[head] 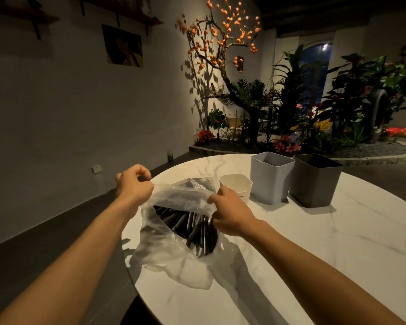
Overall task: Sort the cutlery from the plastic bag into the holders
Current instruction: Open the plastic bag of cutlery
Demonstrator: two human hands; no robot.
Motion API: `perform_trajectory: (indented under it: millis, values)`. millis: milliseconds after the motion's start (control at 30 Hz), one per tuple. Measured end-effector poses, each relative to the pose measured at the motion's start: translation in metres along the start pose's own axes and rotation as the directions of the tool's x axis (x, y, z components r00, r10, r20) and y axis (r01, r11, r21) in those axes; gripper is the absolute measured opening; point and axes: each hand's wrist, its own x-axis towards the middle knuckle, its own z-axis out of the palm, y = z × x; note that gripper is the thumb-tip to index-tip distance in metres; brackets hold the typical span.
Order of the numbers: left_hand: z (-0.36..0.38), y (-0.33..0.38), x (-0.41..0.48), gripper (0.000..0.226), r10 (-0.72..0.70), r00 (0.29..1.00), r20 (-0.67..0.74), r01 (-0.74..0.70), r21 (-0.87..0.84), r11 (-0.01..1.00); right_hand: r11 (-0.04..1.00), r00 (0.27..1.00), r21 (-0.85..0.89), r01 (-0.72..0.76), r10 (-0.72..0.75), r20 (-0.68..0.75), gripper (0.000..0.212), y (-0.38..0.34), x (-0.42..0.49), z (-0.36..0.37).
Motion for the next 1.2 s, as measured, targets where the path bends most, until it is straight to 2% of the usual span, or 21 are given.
perform_trajectory:
  millis: [100,167,233,300,333,367,433,500,533,567,633,667,700,733,800,833,900,967,1033,1133,1200]
  values:
    - [0.004,0.019,-0.026,0.043,0.083,0.996,-0.018,-0.072,0.352,0.933,0.988,0.990,0.073,-0.138,0.140,-0.026,0.053,0.002,0.004,0.002]
    - [0.012,0.027,-0.040,0.049,0.353,0.936,-0.002,-0.324,0.394,0.861,0.973,0.976,0.092,-0.214,0.216,-0.022,0.052,0.004,0.007,0.002]
    - [0.021,0.030,-0.051,0.038,0.624,0.761,0.177,-0.647,0.277,0.710,0.951,0.956,0.094,-0.294,0.293,0.024,0.040,0.003,0.011,0.001]
    - [0.030,0.026,-0.059,0.024,0.683,0.578,0.447,-0.805,0.174,0.568,0.907,0.927,0.196,-0.373,0.355,0.122,0.025,0.002,0.014,-0.004]
    - [0.034,0.023,-0.062,0.020,0.660,0.532,0.530,-0.830,0.174,0.529,0.836,0.905,0.349,-0.423,0.373,0.205,0.018,0.002,0.014,-0.006]
    - [0.037,0.019,-0.064,0.018,0.635,0.531,0.561,-0.830,0.192,0.524,0.704,0.875,0.521,-0.484,0.374,0.308,0.013,0.002,0.013,-0.011]
    - [0.040,0.011,-0.060,0.017,0.577,0.612,0.540,-0.766,0.226,0.601,0.417,0.846,0.737,-0.531,0.314,0.432,0.016,0.001,0.011,-0.020]
    - [0.041,0.002,-0.051,0.017,0.533,0.661,0.528,-0.727,0.273,0.630,0.218,0.873,0.853,-0.474,0.243,0.423,0.007,0.001,0.014,-0.021]
    - [0.041,-0.003,-0.046,0.016,0.526,0.667,0.527,-0.723,0.289,0.627,0.189,0.897,0.886,-0.424,0.220,0.383,0.011,0.002,0.016,-0.019]
    - [0.040,-0.007,-0.042,0.016,0.523,0.675,0.519,-0.718,0.301,0.627,0.225,0.924,0.902,-0.368,0.196,0.328,0.015,0.001,0.018,-0.017]
    - [0.040,-0.013,-0.036,0.016,0.524,0.694,0.494,-0.708,0.336,0.622,0.551,0.973,0.802,-0.231,0.115,0.201,0.021,0.000,0.022,-0.009]
    - [0.042,-0.016,-0.033,0.017,0.518,0.704,0.486,-0.701,0.363,0.613,0.741,0.985,0.656,-0.141,0.037,0.169,0.026,-0.001,0.023,-0.006]
    - [0.044,-0.019,-0.029,0.018,0.507,0.716,0.480,-0.692,0.392,0.606,0.875,0.983,0.482,-0.053,-0.041,0.181,0.030,-0.002,0.024,-0.002]
    - [0.046,-0.021,-0.027,0.020,0.494,0.729,0.474,-0.680,0.412,0.607,0.952,0.968,0.305,0.018,-0.093,0.233,0.032,-0.004,0.025,0.002]
    - [0.050,-0.025,-0.022,0.032,0.465,0.754,0.464,-0.650,0.420,0.634,0.992,0.946,0.072,0.099,-0.116,0.304,0.029,-0.006,0.026,0.009]
    - [0.051,-0.025,-0.020,0.041,0.431,0.767,0.475,-0.629,0.425,0.651,0.994,0.948,0.027,0.106,-0.110,0.299,0.028,-0.007,0.026,0.010]
    - [0.051,-0.026,-0.018,0.072,0.316,0.771,0.553,-0.595,0.449,0.666,0.996,0.960,-0.038,0.080,-0.066,0.272,0.046,-0.005,0.026,0.010]
    - [0.050,-0.024,-0.018,0.099,0.204,0.729,0.653,-0.599,0.467,0.650,0.987,0.963,-0.153,0.039,0.003,0.269,0.081,0.001,0.027,0.012]
    - [0.050,-0.022,-0.018,0.109,0.159,0.662,0.733,-0.649,0.454,0.610,0.973,0.951,-0.229,-0.010,0.081,0.300,0.105,0.004,0.027,0.015]
    - [0.050,-0.020,-0.019,0.115,0.119,0.587,0.800,-0.722,0.452,0.525,0.967,0.931,-0.246,-0.071,0.153,0.331,0.114,0.010,0.030,0.022]
    - [0.050,-0.024,-0.016,0.118,0.103,0.575,0.812,-0.741,0.463,0.487,0.962,0.923,-0.258,-0.088,0.176,0.343,0.115,0.013,0.033,0.025]
